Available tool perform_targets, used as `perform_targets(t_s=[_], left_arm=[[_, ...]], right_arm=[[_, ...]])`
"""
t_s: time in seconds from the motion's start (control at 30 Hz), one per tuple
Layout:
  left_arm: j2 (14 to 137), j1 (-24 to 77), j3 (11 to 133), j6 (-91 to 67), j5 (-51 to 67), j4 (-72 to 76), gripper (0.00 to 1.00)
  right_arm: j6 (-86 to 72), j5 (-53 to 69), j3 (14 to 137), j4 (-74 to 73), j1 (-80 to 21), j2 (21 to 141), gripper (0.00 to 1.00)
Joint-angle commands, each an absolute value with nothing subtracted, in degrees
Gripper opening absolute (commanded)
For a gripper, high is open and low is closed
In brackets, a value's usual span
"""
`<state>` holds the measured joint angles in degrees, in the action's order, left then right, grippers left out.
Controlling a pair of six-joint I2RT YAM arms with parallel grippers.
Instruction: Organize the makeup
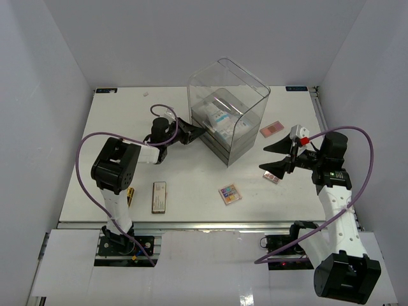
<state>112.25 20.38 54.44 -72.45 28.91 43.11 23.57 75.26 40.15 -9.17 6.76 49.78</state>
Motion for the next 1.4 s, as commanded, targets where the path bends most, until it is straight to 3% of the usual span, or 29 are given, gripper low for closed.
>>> perform_targets(t_s=[0.0,0.37,0.47,0.8,0.93,1.23,1.37], left_arm=[[109.7,20.4,51.9,-71.9,29.1,45.8,0.00],[93.7,15.1,33.6,-66.7,31.1,44.4,0.00],[90.7,14.6,31.2,-65.2,31.9,43.0,0.06],[90.4,14.5,33.9,-62.9,35.2,39.8,0.76],[85.5,13.8,32.3,-60.8,35.0,37.7,0.98],[59.5,9.9,28.3,-47.1,27.9,18.2,0.98],[48.7,9.4,31.7,-37.7,21.0,3.9,0.98]], right_arm=[[22.1,77.1,39.3,-6.1,7.8,48.7,0.74],[21.7,74.0,39.0,-6.1,9.2,48.8,0.74],[22.1,73.1,39.0,-6.1,9.3,48.9,0.74],[22.7,70.0,38.9,-7.0,9.5,48.0,0.76],[27.5,66.8,40.9,-13.2,9.4,48.2,0.77],[46.7,44.4,49.9,-38.7,8.4,55.6,0.85],[45.7,25.2,47.9,-36.6,2.1,58.7,0.90]])
